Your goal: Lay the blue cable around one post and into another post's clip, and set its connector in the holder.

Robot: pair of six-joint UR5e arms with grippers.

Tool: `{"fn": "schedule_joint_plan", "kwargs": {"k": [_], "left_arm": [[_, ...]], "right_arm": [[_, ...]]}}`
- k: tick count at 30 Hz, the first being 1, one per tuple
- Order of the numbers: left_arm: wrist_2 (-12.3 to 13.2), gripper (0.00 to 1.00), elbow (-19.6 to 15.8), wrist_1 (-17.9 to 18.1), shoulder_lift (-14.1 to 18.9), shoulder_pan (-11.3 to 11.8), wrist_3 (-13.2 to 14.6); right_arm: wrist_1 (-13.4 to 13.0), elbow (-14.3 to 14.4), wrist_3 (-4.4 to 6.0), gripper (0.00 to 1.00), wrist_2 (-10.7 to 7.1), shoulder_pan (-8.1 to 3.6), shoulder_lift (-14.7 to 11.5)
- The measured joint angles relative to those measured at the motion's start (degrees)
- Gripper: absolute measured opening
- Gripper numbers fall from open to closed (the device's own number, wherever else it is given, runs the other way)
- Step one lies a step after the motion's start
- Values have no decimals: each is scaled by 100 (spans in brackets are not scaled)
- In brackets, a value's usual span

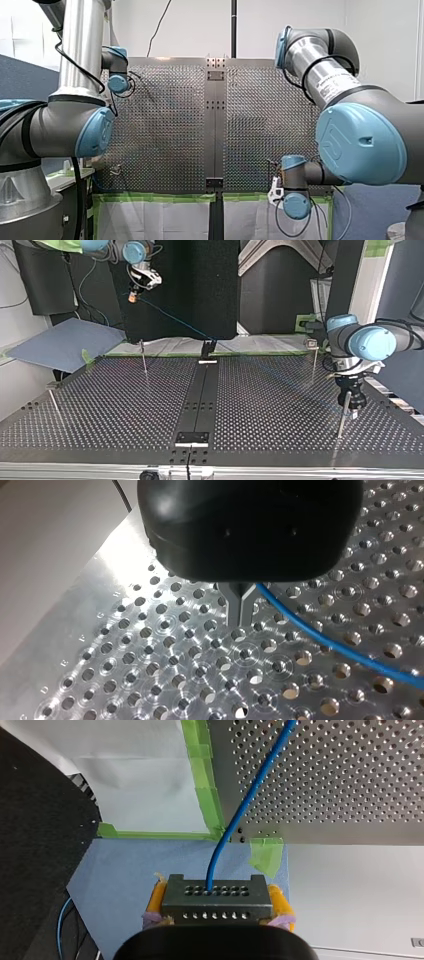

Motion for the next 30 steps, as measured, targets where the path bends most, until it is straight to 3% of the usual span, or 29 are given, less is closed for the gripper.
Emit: {"fn": "schedule_joint_plan", "kwargs": {"k": [4,7,21,30], "left_arm": [[-1,0,0,0,0,-9,4],[-1,0,0,0,0,-20,8],[-6,0,0,0,0,-66,16],[-11,0,0,0,0,-70,-2]], "right_arm": [[2,-128,-57,0,-189,-232,8],[14,-224,-102,0,-233,-378,13],[0,-355,-179,0,-297,-1041,42],[-197,-420,-168,0,-294,-1450,347]]}}
